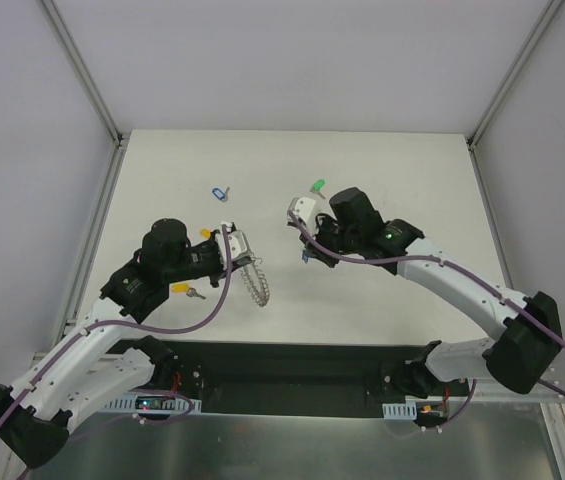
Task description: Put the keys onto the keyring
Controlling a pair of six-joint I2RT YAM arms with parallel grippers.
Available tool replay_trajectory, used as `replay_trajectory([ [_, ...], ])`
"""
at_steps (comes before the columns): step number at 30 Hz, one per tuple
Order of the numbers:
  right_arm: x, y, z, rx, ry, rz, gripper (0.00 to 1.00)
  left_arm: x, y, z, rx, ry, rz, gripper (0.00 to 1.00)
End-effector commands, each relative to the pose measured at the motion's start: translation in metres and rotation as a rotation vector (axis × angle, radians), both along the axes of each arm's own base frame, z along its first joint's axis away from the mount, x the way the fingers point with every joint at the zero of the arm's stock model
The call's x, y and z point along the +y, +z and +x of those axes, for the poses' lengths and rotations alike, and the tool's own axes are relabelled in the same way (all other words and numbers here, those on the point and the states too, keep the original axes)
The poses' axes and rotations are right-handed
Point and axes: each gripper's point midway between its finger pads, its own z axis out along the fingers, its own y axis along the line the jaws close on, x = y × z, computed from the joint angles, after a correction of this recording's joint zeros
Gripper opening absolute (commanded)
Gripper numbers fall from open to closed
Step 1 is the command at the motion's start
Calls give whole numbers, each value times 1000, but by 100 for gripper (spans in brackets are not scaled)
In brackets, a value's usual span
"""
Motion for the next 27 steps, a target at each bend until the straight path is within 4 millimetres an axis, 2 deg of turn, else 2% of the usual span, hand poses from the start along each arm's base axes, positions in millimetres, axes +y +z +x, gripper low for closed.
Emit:
replay_trajectory([
  [1,-2,48,-28,-27,139,68,1,-27,42,-22,-57,-230,-83,0],
  [6,-10,76,-58,11,233,99,1,-43,67,-34,-61,-359,-111,0],
  [7,-10,85,-61,3,245,114,1,-47,65,-34,-45,-379,-107,0],
  [10,-18,106,-75,12,265,130,1,-59,81,-43,-38,-475,-126,0],
  [15,-24,126,-86,8,286,148,1,-71,90,-46,-41,-534,-124,0],
  [19,-31,123,-79,-28,244,116,1,-88,88,-52,-95,-563,-60,0],
  [23,-40,112,-69,-54,199,56,1,-99,62,-39,-169,-497,109,0],
  [24,-42,110,-67,-58,189,48,1,-102,59,-41,-171,-501,130,0],
  [27,-47,106,-61,-80,153,32,1,-96,48,-11,-192,-355,210,0],
])
